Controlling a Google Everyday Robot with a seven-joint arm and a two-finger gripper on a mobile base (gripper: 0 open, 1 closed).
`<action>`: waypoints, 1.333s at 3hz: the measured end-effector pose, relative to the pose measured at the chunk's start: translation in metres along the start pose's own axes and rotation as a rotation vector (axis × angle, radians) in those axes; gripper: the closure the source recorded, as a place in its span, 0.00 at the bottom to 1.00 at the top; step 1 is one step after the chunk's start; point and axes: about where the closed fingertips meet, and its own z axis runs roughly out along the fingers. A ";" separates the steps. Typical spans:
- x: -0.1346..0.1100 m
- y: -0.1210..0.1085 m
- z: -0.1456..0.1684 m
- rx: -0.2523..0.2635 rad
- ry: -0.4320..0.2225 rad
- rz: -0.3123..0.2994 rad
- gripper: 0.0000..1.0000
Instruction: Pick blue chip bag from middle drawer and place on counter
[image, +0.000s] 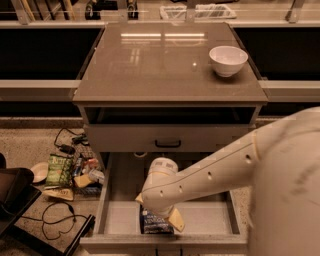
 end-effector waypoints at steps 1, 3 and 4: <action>-0.002 -0.011 0.041 -0.026 0.024 -0.087 0.00; 0.001 -0.033 0.091 -0.055 0.021 -0.205 0.00; 0.004 -0.034 0.104 -0.022 -0.019 -0.224 0.19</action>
Offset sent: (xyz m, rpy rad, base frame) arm 0.0415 0.0330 -0.0890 -0.0947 -0.0243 0.2236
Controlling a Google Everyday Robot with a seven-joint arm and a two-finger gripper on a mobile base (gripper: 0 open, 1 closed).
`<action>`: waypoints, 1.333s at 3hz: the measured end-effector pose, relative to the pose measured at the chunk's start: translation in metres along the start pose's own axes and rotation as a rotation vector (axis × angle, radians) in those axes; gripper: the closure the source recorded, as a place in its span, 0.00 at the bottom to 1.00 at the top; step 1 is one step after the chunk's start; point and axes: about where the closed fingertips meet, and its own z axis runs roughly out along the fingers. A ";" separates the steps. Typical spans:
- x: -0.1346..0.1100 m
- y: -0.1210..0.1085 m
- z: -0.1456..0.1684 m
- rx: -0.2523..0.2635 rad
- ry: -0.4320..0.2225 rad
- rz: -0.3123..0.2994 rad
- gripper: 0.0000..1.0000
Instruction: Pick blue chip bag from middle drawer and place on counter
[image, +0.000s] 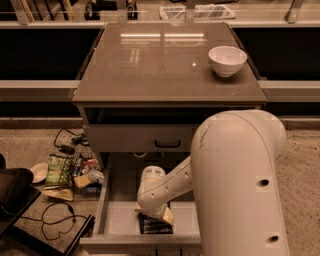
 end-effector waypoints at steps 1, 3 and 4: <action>-0.001 0.000 0.001 0.002 -0.003 -0.007 0.42; -0.001 0.002 -0.001 -0.001 -0.006 -0.008 0.96; -0.001 0.002 -0.003 -0.001 -0.006 -0.008 1.00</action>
Offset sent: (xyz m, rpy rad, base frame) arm -0.0005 0.0002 -0.0011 0.0031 0.0016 0.0087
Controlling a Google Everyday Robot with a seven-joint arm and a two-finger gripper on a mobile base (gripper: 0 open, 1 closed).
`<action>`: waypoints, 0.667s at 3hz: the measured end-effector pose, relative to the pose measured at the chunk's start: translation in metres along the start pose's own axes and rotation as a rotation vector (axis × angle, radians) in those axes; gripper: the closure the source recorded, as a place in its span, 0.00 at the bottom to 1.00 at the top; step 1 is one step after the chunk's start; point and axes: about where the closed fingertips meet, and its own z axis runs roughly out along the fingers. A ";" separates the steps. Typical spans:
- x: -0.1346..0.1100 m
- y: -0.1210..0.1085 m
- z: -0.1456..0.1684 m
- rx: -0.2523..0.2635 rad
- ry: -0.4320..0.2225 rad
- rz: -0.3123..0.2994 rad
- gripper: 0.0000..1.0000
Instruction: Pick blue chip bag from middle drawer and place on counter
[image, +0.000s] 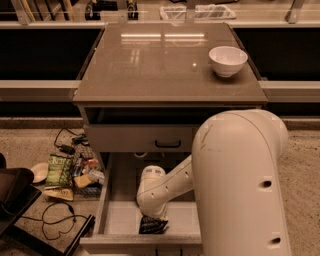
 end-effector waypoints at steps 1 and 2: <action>0.001 -0.001 -0.034 0.003 0.023 -0.017 1.00; -0.016 0.012 -0.098 -0.006 0.030 -0.057 1.00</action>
Offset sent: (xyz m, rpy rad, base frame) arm -0.0303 0.0004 0.2786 0.0106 -0.1767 0.0869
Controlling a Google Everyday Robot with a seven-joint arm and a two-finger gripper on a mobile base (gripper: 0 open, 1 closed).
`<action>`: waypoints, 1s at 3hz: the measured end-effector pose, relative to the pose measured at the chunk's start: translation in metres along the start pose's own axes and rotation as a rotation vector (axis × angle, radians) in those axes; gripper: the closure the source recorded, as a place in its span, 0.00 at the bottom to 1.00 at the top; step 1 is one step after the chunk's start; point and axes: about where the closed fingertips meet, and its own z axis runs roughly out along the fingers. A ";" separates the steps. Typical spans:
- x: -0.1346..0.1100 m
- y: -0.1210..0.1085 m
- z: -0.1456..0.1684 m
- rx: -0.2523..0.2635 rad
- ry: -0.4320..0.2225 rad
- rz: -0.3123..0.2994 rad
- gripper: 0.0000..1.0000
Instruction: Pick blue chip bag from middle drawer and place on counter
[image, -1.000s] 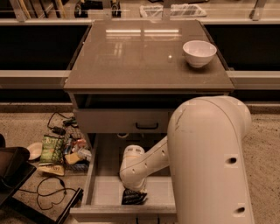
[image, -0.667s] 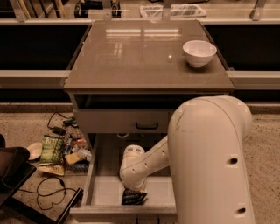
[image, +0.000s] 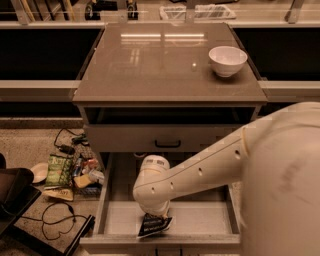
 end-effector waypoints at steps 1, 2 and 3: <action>-0.007 -0.003 -0.083 0.049 0.028 -0.037 1.00; 0.015 -0.013 -0.178 0.123 0.094 -0.039 1.00; 0.050 -0.017 -0.265 0.192 0.137 -0.030 1.00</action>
Offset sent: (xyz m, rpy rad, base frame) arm 0.0282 0.0185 0.3146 0.1593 -0.2574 0.0948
